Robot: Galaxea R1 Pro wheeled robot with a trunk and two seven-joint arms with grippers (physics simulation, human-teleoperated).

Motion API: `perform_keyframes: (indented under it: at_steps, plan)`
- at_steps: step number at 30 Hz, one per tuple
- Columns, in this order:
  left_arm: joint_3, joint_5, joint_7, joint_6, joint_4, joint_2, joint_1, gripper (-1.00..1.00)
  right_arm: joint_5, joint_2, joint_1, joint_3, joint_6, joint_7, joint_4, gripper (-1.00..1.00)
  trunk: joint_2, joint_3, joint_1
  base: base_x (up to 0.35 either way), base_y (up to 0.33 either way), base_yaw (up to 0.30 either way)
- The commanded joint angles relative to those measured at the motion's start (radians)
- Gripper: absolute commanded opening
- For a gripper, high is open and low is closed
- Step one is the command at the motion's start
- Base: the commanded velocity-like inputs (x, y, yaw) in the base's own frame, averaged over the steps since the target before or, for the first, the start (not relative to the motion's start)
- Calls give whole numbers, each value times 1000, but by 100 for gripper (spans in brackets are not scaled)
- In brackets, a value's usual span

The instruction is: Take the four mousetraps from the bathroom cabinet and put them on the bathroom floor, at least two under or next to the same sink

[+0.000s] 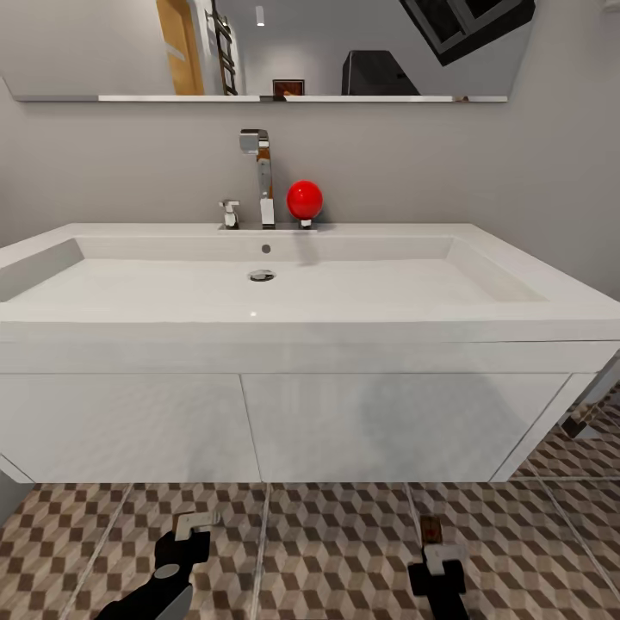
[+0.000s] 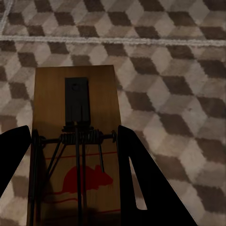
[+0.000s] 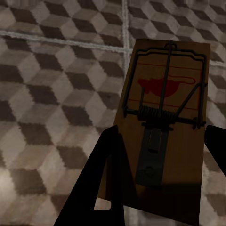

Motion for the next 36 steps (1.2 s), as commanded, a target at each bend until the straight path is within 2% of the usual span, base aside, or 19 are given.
perform_keyframes:
  at_steps: [1, 6, 9, 13, 15, 25, 29, 31, 36]
  plan:
    - [-8, 11, 6, -6, -1, 1, -1, -100, -11, -1, -8, 8, 16, -3, -1, -100, 0, -1, 0, 0, 0, 0]
    - [-8, 11, 6, -8, -1, 0, -1, -100, -8, -1, -16, 8, 49, -4, -1, -100, 0, -1, 0, 0, 0, 0]
    - [-9, 11, 7, -9, -1, -3, -1, -100, -7, 0, -26, 7, 66, -2, -39, -100, 0, -1, 0, 0, 0, 0]
    - [-10, 12, 7, -9, -2, -2, -1, -100, -6, 1, -45, 7, 181, 0, -81, -100, 0, -1, 0, 0, 0, 0]
    - [-10, 12, 8, -9, -3, -4, -1, -100, -6, 1, -58, 8, 213, 1, -98, -100, 0, -1, 0, 0, 0, 0]
    - [-10, 12, 7, -10, -4, 0, -1, -100, -6, 1, -69, 10, 269, 10, -106, -100, 0, -1, 0, 0, 0, 0]
    - [-6, 12, 7, -10, -6, 2, -1, -100, -4, 1, -69, 13, 269, 11, -105, -100, 0, -1, 0, 0, 0, 0]
    - [16, 12, 8, -10, -6, 3, -1, -100, -4, 1, -69, 16, 265, 11, -104, -100, 0, -1, 0, 0, 0, 0]
    - [106, 10, 8, -9, -9, 8, -2, -100, -5, 1, -69, 18, 264, 11, -102, -100, -1, -9, 1, 0, 0, 0]
